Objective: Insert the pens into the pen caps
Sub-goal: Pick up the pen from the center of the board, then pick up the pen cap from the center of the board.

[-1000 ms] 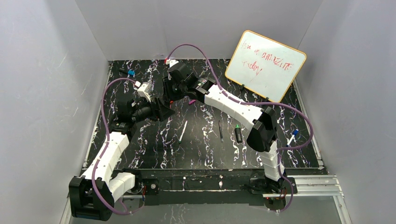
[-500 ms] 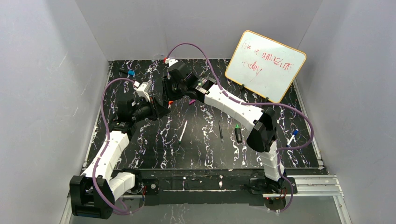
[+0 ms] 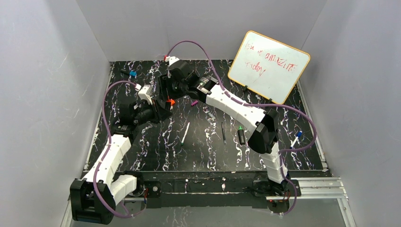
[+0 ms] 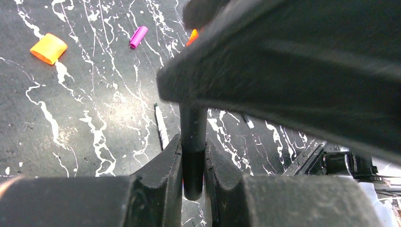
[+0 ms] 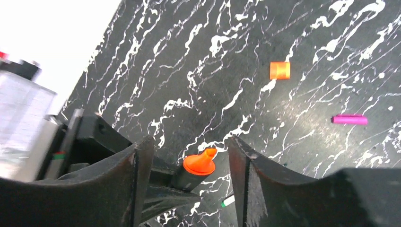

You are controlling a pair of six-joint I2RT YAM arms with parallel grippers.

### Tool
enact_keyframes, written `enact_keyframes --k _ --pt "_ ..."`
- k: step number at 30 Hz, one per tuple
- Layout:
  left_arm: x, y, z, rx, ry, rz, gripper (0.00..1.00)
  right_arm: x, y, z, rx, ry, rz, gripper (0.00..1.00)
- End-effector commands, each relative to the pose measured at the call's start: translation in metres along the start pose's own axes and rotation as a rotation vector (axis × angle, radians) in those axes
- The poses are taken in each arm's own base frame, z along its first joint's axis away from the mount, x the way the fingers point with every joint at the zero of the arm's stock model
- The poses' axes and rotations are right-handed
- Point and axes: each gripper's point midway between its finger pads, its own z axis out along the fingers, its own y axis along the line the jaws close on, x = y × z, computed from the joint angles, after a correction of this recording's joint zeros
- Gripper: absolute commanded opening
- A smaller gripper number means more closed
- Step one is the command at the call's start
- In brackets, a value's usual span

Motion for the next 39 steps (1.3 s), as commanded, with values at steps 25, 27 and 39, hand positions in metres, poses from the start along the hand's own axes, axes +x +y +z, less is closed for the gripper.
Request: enact_keyframes --k 25,27,39 --pt "0.003 0.100 -0.033 -0.452 -0.057 -0.135 0.00 -0.026 -0.105 0.090 0.031 -0.131 -0.187 0.56" --pt "0.004 0.099 -0.029 -0.433 -0.051 -0.141 0.00 -0.027 -0.106 0.107 0.041 -0.111 -0.229 0.55" --pt "0.004 0.095 -0.025 -0.398 -0.044 -0.147 0.00 -0.007 -0.115 0.149 0.036 -0.065 -0.224 0.75"
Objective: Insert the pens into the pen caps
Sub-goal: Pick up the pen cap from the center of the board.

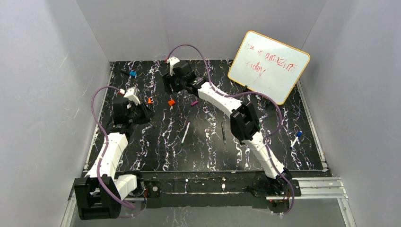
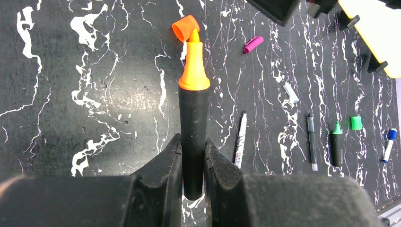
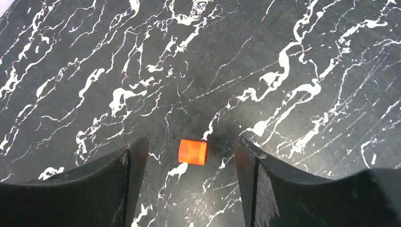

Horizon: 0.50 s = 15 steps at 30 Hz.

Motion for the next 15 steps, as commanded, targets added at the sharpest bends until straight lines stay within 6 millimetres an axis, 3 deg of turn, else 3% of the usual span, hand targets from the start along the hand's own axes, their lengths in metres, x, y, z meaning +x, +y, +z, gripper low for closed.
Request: enact_keyframes --k 1,9,15 --pt "-0.001 -0.004 0.000 0.025 -0.003 0.003 0.00 0.009 0.001 0.014 -0.015 0.021 -0.019 0.76" --pt "-0.001 -0.004 0.001 0.028 -0.002 0.002 0.00 0.056 0.008 0.023 -0.025 0.127 -0.036 0.76" --pt "-0.001 -0.005 0.001 0.034 -0.001 0.002 0.00 0.074 0.013 0.031 -0.035 0.160 -0.048 0.76"
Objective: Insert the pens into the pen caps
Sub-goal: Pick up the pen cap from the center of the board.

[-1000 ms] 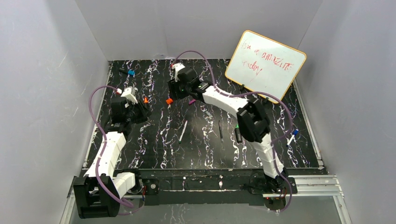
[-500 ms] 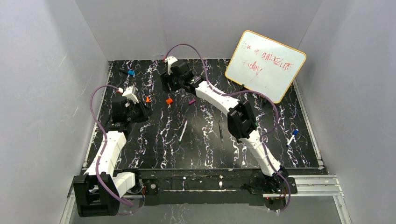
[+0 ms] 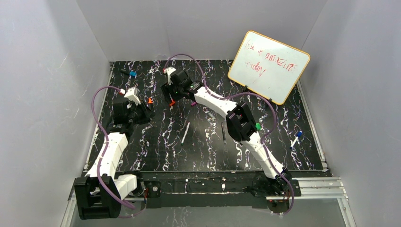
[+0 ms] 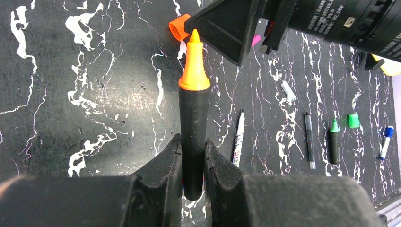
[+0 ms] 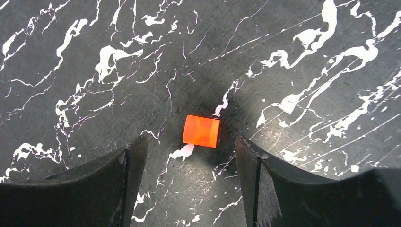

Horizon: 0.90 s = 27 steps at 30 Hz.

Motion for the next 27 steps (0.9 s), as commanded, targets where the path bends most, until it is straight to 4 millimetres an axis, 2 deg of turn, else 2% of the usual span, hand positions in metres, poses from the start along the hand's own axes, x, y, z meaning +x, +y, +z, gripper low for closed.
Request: enact_keyframes --k 1,6,15,16,18,20,21,24,27 --pt "-0.001 -0.003 0.000 0.019 -0.005 0.004 0.00 0.022 0.005 0.016 -0.007 0.040 -0.033 0.76" --pt "-0.001 -0.004 0.000 0.024 -0.003 0.003 0.00 0.039 -0.002 0.030 0.032 0.063 -0.033 0.73" --pt "0.000 -0.004 0.001 0.027 0.000 0.004 0.00 0.043 -0.012 0.042 0.077 0.048 -0.032 0.65" --pt "0.000 -0.004 0.001 0.027 0.001 0.004 0.00 0.044 -0.013 0.042 0.080 0.049 -0.031 0.59" --pt "0.000 -0.004 0.001 0.027 0.002 0.004 0.00 0.045 -0.013 0.041 0.085 0.053 -0.030 0.34" --pt "0.001 -0.004 0.002 0.029 0.004 0.003 0.00 0.046 -0.014 0.040 0.089 0.055 -0.028 0.18" --pt "0.000 -0.004 0.002 0.029 0.003 0.003 0.00 0.047 -0.015 0.039 0.090 0.057 -0.028 0.03" --pt "0.000 -0.004 0.002 0.031 0.005 0.004 0.00 0.050 -0.018 0.034 0.111 0.073 -0.026 0.01" --pt "0.000 -0.003 0.001 0.026 0.005 0.008 0.00 0.049 -0.025 0.000 0.171 0.089 -0.028 0.01"
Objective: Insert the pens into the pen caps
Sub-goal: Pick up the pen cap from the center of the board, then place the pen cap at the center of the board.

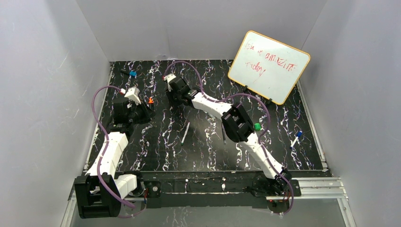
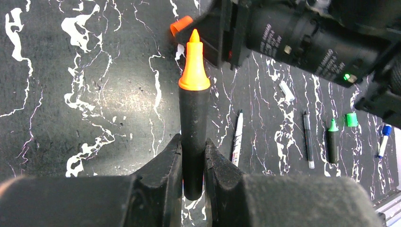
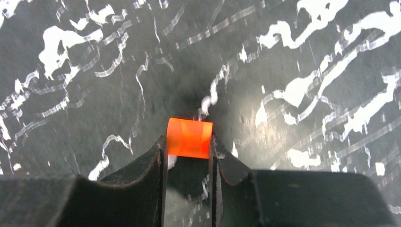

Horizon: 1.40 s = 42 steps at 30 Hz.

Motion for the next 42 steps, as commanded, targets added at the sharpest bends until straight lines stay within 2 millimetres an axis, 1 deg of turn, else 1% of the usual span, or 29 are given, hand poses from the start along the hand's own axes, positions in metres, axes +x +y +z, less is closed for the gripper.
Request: enact_keyframes --k 1,2,4,6,8,10,12,13,15,19,21,24,27,29,33,37,38,39,42 --pt "0.000 -0.003 -0.002 0.015 0.001 0.008 0.00 0.006 -0.019 -0.052 0.111 0.037 -0.011 0.01" --pt "0.000 -0.003 -0.002 0.017 -0.001 0.009 0.00 0.009 -0.026 -0.071 0.139 0.026 -0.014 0.01" --pt "0.000 -0.004 -0.002 0.025 -0.002 0.009 0.00 0.002 -0.037 -0.118 0.177 -0.033 -0.015 0.01" --pt "0.000 -0.008 0.000 0.046 0.000 0.006 0.00 0.007 -0.046 -0.156 0.170 -0.046 -0.014 0.01" --pt "0.000 -0.013 0.001 0.074 0.005 0.004 0.00 0.022 -0.051 -0.180 0.125 -0.026 -0.033 0.01" --pt "0.000 -0.017 0.001 0.099 0.005 0.004 0.00 0.041 -0.055 -0.192 0.090 0.016 -0.044 0.01" --pt "0.000 -0.020 0.000 0.110 0.000 0.011 0.00 0.061 -0.055 -0.198 0.035 0.080 -0.062 0.01" --pt "0.000 -0.021 0.000 0.113 -0.001 0.013 0.00 0.070 -0.051 -0.200 -0.005 0.114 -0.064 0.01" --pt "0.000 -0.023 -0.001 0.116 -0.004 0.019 0.00 0.088 -0.044 -0.205 -0.073 0.165 -0.122 0.01" --pt "0.000 -0.026 -0.003 0.124 -0.010 0.030 0.00 0.097 -0.032 -0.220 -0.173 0.179 -0.221 0.01" --pt "0.000 -0.027 -0.003 0.130 -0.007 0.032 0.00 0.099 -0.027 -0.229 -0.204 0.140 -0.276 0.01" --pt "0.000 -0.028 -0.003 0.135 -0.005 0.031 0.00 0.098 -0.029 -0.240 -0.195 0.092 -0.319 0.01" --pt "0.001 -0.028 -0.002 0.138 -0.004 0.029 0.00 0.105 -0.034 -0.246 -0.172 0.126 -0.340 0.01" --pt "0.001 -0.029 -0.003 0.141 -0.003 0.029 0.00 0.111 -0.033 -0.247 -0.161 0.144 -0.367 0.01" --pt "0.000 -0.029 -0.003 0.139 -0.006 0.029 0.00 0.127 -0.031 -0.244 -0.114 0.172 -0.491 0.01" --pt "0.001 -0.029 -0.003 0.144 -0.003 0.028 0.00 0.143 -0.029 -0.240 -0.126 0.223 -0.564 0.01" --pt "0.001 -0.029 -0.003 0.144 -0.005 0.029 0.00 0.144 -0.027 -0.239 -0.140 0.228 -0.565 0.01" --pt "0.005 -0.037 -0.003 0.164 0.009 0.044 0.00 0.145 -0.025 -0.238 -0.152 0.230 -0.565 0.01" --pt "0.006 -0.039 -0.002 0.170 0.013 0.049 0.00 0.144 -0.020 -0.236 -0.178 0.225 -0.557 0.01"
